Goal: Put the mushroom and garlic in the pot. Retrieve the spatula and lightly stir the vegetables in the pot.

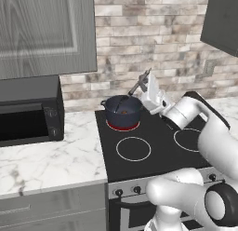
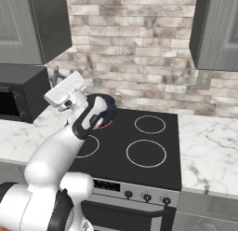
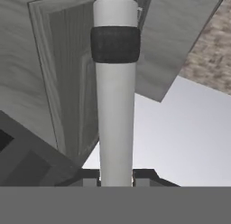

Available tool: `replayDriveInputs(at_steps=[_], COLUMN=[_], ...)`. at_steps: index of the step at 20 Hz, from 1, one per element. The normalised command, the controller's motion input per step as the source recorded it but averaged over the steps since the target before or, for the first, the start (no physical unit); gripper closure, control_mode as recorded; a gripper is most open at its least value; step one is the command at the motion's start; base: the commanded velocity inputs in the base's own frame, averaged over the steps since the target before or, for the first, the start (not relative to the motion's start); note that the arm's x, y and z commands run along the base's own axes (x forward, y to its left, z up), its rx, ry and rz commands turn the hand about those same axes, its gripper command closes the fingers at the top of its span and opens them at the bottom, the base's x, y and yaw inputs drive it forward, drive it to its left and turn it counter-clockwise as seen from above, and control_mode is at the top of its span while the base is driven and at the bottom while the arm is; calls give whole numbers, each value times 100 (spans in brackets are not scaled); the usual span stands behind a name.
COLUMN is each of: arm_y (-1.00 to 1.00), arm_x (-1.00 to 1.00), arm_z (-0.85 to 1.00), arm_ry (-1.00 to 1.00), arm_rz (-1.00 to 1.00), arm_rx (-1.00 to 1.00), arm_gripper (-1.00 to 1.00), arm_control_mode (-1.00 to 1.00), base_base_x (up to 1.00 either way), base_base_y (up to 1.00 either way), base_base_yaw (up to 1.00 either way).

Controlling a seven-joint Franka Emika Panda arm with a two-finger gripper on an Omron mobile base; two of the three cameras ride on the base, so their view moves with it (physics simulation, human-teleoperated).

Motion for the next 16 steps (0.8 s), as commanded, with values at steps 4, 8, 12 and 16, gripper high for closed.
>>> replayDriveInputs(at_steps=[4, 8, 12, 16], arm_y=[-30, -15, -2, 0], arm_x=[28, 56, 73, 77], arm_z=[1, -1, -3, -11], arm_ry=[6, 16, 25, 23], arm_rz=[0, 0, 0, 0], arm_rx=[-52, -24, -1, 0], arm_gripper=[100, 100, 100, 100], arm_control_mode=[-100, -100, -100, -100], base_base_x=[0, 0, 0, 0], base_base_y=[0, 0, 0, 0], base_base_yaw=[0, 0, 0, 0])
